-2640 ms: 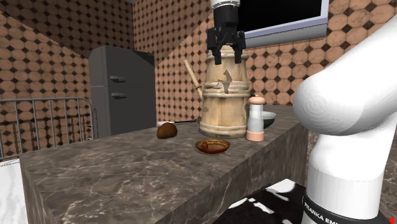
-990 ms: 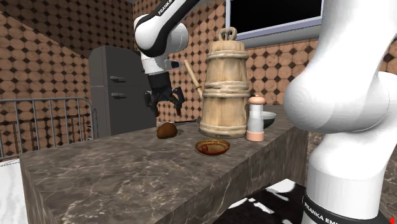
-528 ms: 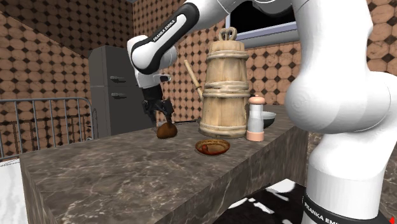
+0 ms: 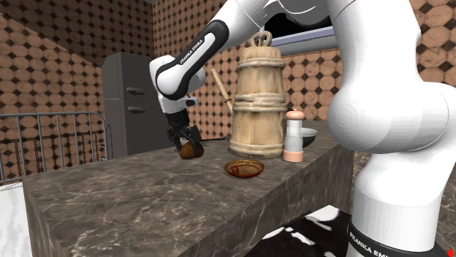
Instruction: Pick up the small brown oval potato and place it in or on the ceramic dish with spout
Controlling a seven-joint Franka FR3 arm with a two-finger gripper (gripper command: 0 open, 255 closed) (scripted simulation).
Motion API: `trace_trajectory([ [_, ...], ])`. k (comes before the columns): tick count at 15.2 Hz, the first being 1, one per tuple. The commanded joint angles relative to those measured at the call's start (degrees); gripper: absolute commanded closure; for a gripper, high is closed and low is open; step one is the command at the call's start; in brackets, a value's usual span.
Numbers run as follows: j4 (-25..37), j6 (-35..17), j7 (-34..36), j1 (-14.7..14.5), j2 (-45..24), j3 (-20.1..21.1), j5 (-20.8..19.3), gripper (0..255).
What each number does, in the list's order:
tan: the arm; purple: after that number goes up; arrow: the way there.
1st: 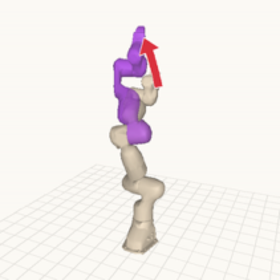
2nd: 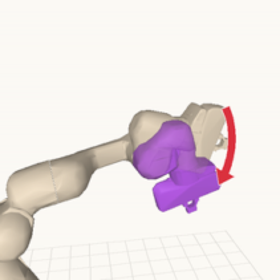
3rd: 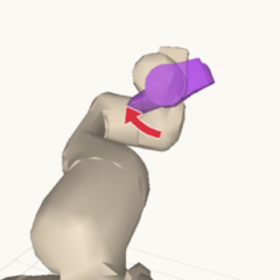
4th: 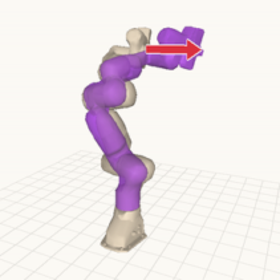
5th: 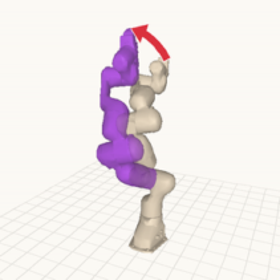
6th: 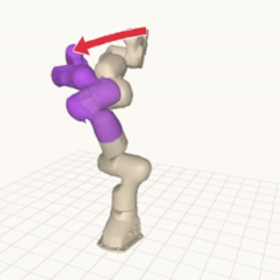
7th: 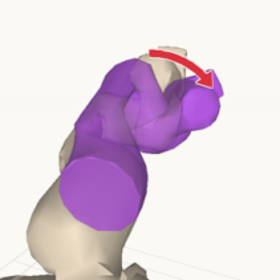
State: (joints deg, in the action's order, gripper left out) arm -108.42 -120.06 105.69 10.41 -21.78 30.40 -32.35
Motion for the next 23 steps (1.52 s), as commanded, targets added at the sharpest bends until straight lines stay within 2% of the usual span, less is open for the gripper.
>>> trace_trajectory([
  [1, -0.12, -0.47, 0.21, -0.01, -0.4, -0.18, -0.35, 0],
  [7, -0.12, -0.46, 0.2, -0.01, -0.4, -0.18, -0.34, 0],
  [8, -0.12, -0.46, 0.2, -0.01, -0.4, -0.18, -0.34, 255],
  [17, -0.12, -0.47, 0.21, -0.02, -0.4, -0.18, -0.35, 255],
  [23, 1.18, 2.61, -1.94, 0.56, 2.16, 0.73, 1.88, 255],
])
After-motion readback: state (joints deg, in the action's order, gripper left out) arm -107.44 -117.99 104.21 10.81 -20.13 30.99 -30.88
